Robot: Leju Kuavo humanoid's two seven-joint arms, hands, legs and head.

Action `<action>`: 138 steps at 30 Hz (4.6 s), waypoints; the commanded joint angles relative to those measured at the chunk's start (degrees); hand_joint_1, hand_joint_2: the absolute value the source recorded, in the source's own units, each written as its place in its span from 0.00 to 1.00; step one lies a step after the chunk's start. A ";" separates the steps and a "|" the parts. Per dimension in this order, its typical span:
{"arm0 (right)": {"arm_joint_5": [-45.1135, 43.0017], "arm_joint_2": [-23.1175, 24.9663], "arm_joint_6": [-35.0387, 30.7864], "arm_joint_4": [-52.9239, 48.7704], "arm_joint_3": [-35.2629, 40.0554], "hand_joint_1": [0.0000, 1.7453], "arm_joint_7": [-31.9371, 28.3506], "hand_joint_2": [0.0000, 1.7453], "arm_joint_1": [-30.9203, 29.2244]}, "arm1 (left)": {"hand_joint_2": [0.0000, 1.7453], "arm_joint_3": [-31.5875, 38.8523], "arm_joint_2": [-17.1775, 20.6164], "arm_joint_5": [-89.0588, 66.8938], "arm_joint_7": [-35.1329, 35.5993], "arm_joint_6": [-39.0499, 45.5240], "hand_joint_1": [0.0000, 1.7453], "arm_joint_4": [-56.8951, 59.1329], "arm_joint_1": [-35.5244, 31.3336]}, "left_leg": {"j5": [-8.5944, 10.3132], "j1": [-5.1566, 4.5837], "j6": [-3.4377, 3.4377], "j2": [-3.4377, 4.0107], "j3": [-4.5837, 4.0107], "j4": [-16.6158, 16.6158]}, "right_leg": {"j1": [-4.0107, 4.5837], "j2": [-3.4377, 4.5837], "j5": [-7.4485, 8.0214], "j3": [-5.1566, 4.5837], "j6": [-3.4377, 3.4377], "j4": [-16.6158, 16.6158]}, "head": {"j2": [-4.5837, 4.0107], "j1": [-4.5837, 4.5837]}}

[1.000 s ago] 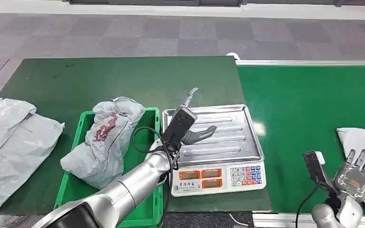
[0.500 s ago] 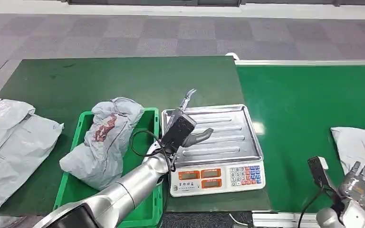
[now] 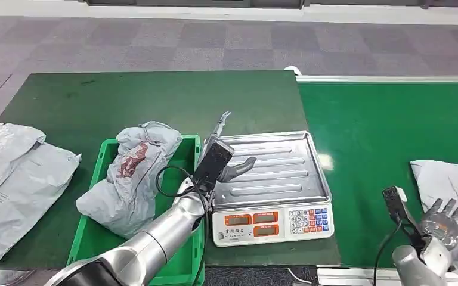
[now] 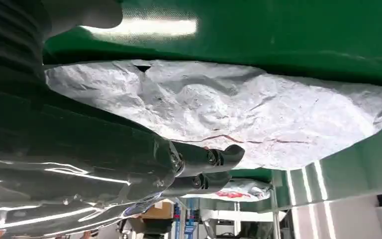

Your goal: Moved the parcel from conveyor to table for the left to box.

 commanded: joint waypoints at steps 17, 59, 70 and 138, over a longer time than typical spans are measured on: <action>-5.58 1.57 6.45 6.84 -5.67 0.00 -0.05 1.00 -2.44 | 1.00 13.60 0.36 -5.98 0.61 -0.26 0.00 1.01 0.27 | -0.02 0.09 -0.03 0.10 0.20 0.02 | 0.10 0.05 0.06 0.31 0.02 -0.14 | 0.00 -0.02; -4.31 9.66 21.81 0.80 -14.28 1.00 0.02 1.00 -5.62 | 1.00 23.98 -0.90 -13.66 1.55 -3.99 0.00 1.03 0.25 | 0.06 0.39 0.38 0.39 0.60 -0.07 | 0.38 0.40 0.49 1.04 0.35 -1.03 | 0.00 -0.02; 2.23 21.37 19.33 -31.57 -11.88 1.00 -6.99 1.00 -1.85 | 1.00 26.06 -0.90 -17.43 0.82 -2.96 0.00 0.79 1.14 | 0.02 0.32 0.34 0.59 0.44 -0.04 | 0.31 0.61 0.47 0.76 0.31 -0.84 | 0.00 -0.02; 11.51 12.20 39.25 -8.51 -10.82 1.00 -1.82 1.00 6.55 | 1.00 15.02 -0.90 -9.95 3.74 0.05 0.00 3.87 -2.05 | -0.05 0.67 0.31 0.22 0.68 -0.07 | 0.63 0.19 0.35 1.24 0.29 -1.29 | 0.00 -0.02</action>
